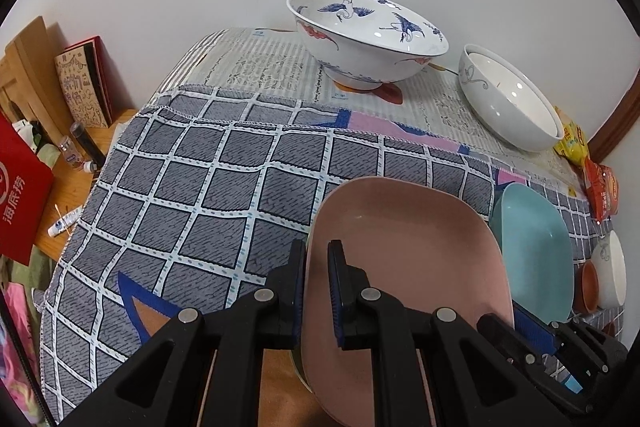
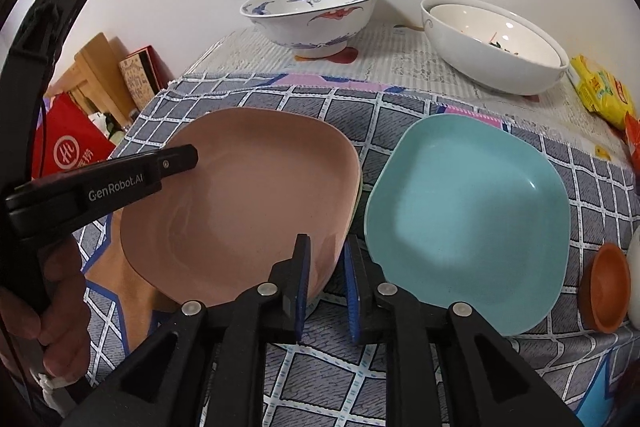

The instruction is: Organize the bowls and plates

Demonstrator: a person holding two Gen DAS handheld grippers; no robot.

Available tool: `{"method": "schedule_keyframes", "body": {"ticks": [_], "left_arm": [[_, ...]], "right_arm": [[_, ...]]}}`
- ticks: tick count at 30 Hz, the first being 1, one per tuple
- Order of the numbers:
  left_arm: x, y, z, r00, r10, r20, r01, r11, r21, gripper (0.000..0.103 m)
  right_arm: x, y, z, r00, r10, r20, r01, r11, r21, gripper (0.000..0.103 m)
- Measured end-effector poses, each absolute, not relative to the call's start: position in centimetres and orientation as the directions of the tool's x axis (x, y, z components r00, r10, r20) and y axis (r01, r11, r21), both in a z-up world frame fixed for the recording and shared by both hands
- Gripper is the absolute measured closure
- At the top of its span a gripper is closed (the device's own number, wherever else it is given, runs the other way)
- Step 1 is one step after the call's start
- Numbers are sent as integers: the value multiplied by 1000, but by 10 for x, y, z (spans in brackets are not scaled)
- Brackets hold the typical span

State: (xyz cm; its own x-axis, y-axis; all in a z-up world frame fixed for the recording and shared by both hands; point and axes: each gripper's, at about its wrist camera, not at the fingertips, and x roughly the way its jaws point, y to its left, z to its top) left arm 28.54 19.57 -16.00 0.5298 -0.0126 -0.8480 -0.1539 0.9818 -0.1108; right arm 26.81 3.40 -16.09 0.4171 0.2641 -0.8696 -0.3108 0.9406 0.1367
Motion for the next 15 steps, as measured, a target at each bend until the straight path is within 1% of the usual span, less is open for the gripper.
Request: {"method": "schedule_keyframes", "body": {"ticks": [1,3,6,13,14,15], "left_arm": [[285,195,-160,530,-12,-848,-152,982,-109,92],[285,196,-160,528,-14,-849,-149,983,-109,90],[283,196,-160,512,-20,-859,-144,984,-108,78],[272,195,-150,522,-5,-853,-155,983,-101,77],[270,194,-148,524,-4,-852,-158,982,-101,77],[269,192,-146,526,-5,-850,-157,982,-103,77]], "right_arm": [[268,35,-161,413,268,-871,-318,938,138,79],[266,36,-161,409,269,-872,-327,935,135,78],[264,37,-161,404,271,-874,-336,933,133,76],[254,29,-149,420,292,-859,-337,929,151,74],[253,25,-147,425,295,-856,-331,931,156,73],[253,21,-144,431,296,-852,-324,932,160,68]]}}
